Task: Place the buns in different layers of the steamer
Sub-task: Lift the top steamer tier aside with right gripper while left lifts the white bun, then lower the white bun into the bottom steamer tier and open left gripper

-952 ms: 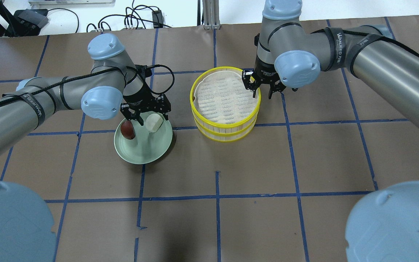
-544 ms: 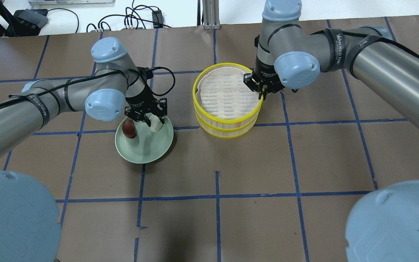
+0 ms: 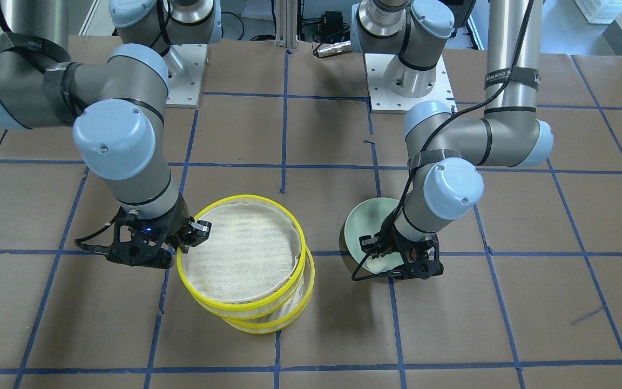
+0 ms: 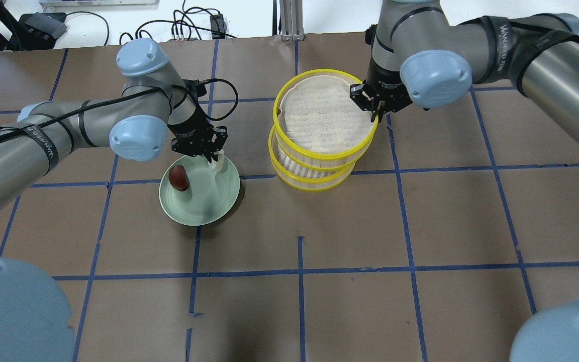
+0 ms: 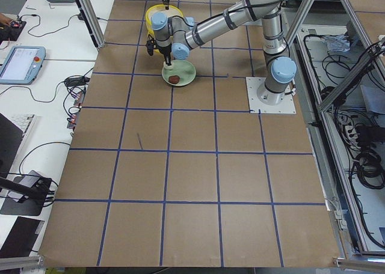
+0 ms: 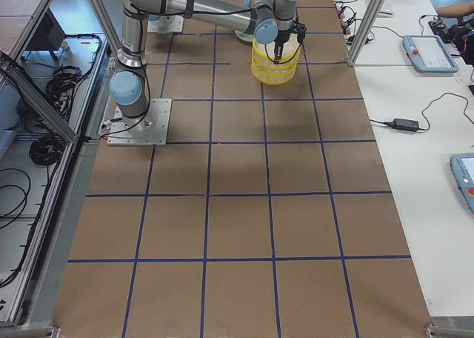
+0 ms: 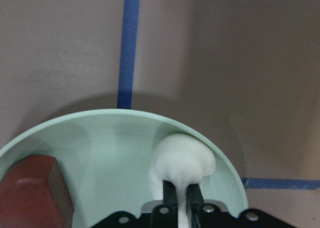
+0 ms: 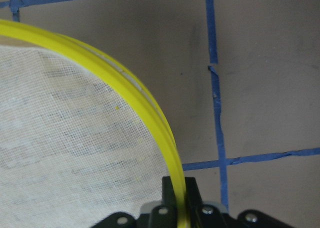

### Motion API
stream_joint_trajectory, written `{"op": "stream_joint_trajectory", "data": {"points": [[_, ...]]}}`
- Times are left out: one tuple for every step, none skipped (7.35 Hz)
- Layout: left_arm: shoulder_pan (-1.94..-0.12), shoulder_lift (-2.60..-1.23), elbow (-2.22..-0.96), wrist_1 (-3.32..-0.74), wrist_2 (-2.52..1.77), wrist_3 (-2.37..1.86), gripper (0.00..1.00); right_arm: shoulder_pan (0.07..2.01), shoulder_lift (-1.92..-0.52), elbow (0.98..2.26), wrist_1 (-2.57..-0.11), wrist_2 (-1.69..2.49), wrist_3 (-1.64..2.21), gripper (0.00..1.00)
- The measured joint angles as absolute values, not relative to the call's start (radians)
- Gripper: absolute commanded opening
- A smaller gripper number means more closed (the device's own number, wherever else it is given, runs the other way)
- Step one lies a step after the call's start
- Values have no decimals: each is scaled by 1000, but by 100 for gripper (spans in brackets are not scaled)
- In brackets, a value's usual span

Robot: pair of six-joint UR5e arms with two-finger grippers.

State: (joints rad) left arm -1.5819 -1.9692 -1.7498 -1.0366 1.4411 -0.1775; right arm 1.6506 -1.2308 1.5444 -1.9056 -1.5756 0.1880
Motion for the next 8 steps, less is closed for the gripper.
{"op": "stream_joint_trajectory", "data": {"points": [[-1587,-1935,-1748,-1049,1440,-199,16,1596,-1246,1533,-1881,-1597,114,6],[-1603,-1909,-1743,-1058,1438,-227,16,1535,-1253,1525,-1869,-1617,17,6],[-1634,-1896,-1728,-1059,1433,-278,16,1475,-1254,1522,-1865,-1626,-74,6],[-1675,-1894,-1703,-1056,1427,-344,16,1424,-1251,1522,-1868,-1630,-158,6],[-1709,-1897,-1682,-1050,1405,-405,16,1392,-1246,1523,-1872,-1632,-217,6],[-1729,-1906,-1672,-1024,1352,-450,16,1377,-1240,1524,-1875,-1632,-245,6],[-1740,-1926,-1668,-969,1285,-487,16,1369,-1235,1525,-1877,-1632,-254,6],[-1752,-1960,-1667,-901,1225,-525,51,1365,-1232,1527,-1877,-1633,-256,6]]}}
